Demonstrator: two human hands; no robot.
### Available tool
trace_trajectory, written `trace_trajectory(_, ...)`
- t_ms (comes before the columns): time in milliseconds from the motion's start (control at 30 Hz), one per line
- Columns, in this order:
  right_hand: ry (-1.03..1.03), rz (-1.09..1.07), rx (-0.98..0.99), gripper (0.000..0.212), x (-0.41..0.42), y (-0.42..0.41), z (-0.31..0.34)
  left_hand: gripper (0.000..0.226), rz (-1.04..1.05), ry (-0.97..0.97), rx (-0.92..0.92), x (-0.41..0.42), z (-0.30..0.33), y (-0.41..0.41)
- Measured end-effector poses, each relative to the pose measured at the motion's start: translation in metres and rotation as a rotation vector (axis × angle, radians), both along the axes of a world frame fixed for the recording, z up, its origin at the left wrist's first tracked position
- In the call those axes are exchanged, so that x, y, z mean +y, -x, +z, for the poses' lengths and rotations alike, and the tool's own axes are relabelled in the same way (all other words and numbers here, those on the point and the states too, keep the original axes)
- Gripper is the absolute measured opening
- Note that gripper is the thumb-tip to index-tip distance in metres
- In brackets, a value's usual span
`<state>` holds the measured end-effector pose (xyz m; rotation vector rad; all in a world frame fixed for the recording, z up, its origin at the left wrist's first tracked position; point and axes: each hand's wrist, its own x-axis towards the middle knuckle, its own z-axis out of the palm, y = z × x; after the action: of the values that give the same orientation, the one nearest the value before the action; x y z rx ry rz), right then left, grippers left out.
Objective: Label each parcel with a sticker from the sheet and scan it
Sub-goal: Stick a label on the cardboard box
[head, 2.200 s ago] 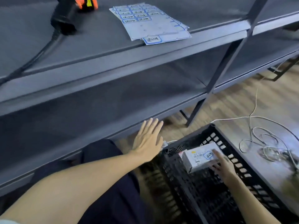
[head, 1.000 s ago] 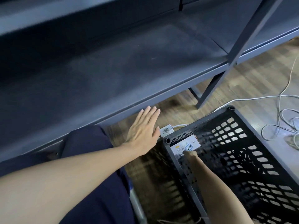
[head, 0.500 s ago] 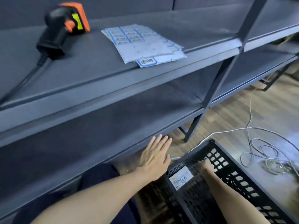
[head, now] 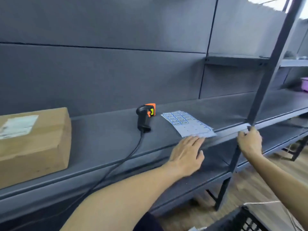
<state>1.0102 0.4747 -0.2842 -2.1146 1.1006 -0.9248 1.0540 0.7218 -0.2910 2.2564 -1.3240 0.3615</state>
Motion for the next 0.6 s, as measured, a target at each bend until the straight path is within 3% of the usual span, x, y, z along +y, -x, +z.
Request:
trace_trajectory(100, 0.086, 0.154, -0.032, 0.048, 0.047, -0.038, 0.057, 0.050, 0.127, 0.038, -0.106, 0.044, 0.041, -0.021)
trace_trajectory(267, 0.166, 0.592, 0.211, 0.052, 0.173, -0.098, 0.105, 0.050, 0.394, -0.026, -0.191, 0.133, 0.074, -0.050)
trace_trajectory(433, 0.268, 0.887, 0.298, 0.055, 0.303, -0.141, 0.119, 0.052, 0.665, -0.088, -0.132, 0.234, 0.088, -0.065)
trace_trajectory(600, 0.173, 1.078, 0.330, 0.052, 0.402, -0.160, 0.119, 0.054, 0.982, 0.052, 0.064, 0.337, 0.096, -0.060)
